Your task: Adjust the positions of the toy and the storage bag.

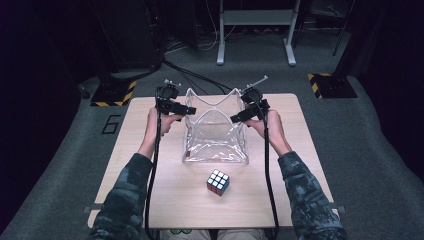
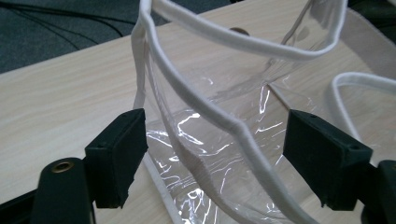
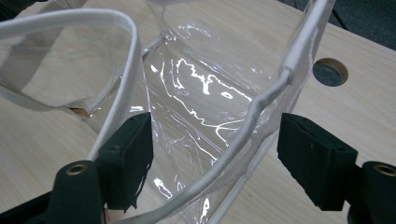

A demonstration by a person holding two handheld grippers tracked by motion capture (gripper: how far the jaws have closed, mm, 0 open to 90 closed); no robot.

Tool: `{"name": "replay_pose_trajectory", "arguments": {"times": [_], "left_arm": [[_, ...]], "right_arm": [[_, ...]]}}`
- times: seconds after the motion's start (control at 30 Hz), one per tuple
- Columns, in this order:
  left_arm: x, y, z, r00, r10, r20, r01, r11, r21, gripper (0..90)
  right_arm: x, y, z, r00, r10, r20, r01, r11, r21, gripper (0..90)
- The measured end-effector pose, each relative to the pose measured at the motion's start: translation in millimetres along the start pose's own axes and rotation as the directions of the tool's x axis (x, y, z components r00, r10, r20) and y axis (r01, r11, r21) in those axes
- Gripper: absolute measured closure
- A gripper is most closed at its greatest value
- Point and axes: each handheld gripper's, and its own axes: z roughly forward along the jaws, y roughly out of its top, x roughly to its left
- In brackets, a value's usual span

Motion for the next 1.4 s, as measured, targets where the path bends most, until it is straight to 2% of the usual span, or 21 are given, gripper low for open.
{"name": "replay_pose_trajectory", "arguments": {"times": [0.07, 0.1, 0.2, 0.3, 0.47, 0.5, 0.6, 0.77, 0.83, 0.87, 0.93, 1.07, 1.23, 1.33, 1.4], "left_arm": [[-1.4, -3.5, 5.1, 0.9998, 0.008, 0.019, -0.009, 0.9997, 0.023, 23.5], [-3.1, -5.6, 8.2, 0.9998, 0.011, 0.014, -0.012, 0.9993, 0.034, 24.2], [-3.4, -10.6, 14.6, 0.9996, 0.02, 0.018, -0.021, 0.997, 0.075, 33.1], [-1.3, -12.0, 12.0, 0.9997, 0.025, 0.007, -0.025, 0.9961, 0.085, 46.3], [5.0, -15.6, 4.4, 0.9978, 0.062, -0.026, -0.059, 0.9937, 0.095, 70.9], [7.1, -16.2, 3.1, 0.9963, 0.079, -0.035, -0.075, 0.9918, 0.104, 76.3], [11.7, -19.5, 1.2, 0.9936, 0.099, -0.054, -0.093, 0.9894, 0.111, 86.1], [22.5, -27.8, -4.6, 0.993, 0.102, -0.06, -0.096, 0.99, 0.103, 88.2], [22.8, -29.5, -6.4, 0.9916, 0.114, -0.062, -0.107, 0.9891, 0.101, 88.3], [22.1, -29.9, -6.8, 0.9914, 0.114, -0.064, -0.108, 0.9895, 0.097, 88.3], [19.0, -29.2, -8.0, 0.9882, 0.134, -0.074, -0.126, 0.9865, 0.104, 88.3], [19.8, -30.0, -9.7, 0.9873, 0.14, -0.074, -0.132, 0.9859, 0.103, 88.3], [20.5, -30.5, -13.4, 0.9874, 0.143, -0.067, -0.137, 0.9861, 0.095, 88.3], [16.1, -25.9, -19.1, 0.9811, 0.169, -0.093, -0.161, 0.9826, 0.092, 88.4], [13.1, -21.7, -24.0, 0.9765, 0.185, -0.11, -0.175, 0.9798, 0.097, 88.4]], "right_arm": [[-0.1, -2.3, 3.7, 1.0, 0.003, 0.002, -0.003, 1.0, 0.014, 29.2], [-0.1, -3.7, 5.9, 1.0, 0.005, 0.002, -0.005, 1.0, 0.02, 30.5], [0.0, -7.0, 8.6, 1.0, 0.001, 0.005, -0.001, 1.0, 0.03, 36.6], [-1.9, -8.7, 8.1, 0.9995, -0.005, 0.031, 0.004, 0.999, 0.034, 48.9], [-7.8, -12.2, 4.4, 0.9954, -0.019, 0.094, 0.015, 0.999, 0.042, 65.0], [-9.3, -13.1, 4.2, 0.994, -0.027, 0.106, 0.022, 0.999, 0.042, 68.6], [-13.7, -16.2, 4.1, 0.9903, -0.024, 0.137, 0.02, 0.999, 0.034, 77.5], [-35.1, -24.1, -0.2, 0.9941, 0.022, 0.106, -0.024, 1.0, 0.018, 83.3], [-44.8, -28.7, -3.4, 0.9956, 0.038, 0.086, -0.04, 0.999, 0.012, 84.3], [-47.7, -30.6, -3.9, 0.995, 0.042, 0.091, -0.043, 0.999, 0.01, 84.8], [-54.5, -34.5, -4.3, 0.9954, 0.061, 0.074, -0.061, 0.998, -0.002, 85.6], [-53.5, -35.5, -4.7, 0.9948, 0.051, 0.089, -0.05, 0.999, -0.014, 86.2], [-58.1, -38.3, -5.6, 0.9956, 0.049, 0.079, -0.048, 0.999, -0.017, 86.5], [-53.4, -33.3, -9.5, 0.9925, 0.035, 0.117, -0.034, 0.999, -0.012, 86.9], [-45.2, -28.0, -14.7, 0.9886, -0.001, 0.15, 0.004, 1.0, -0.015, 87.1]]}}
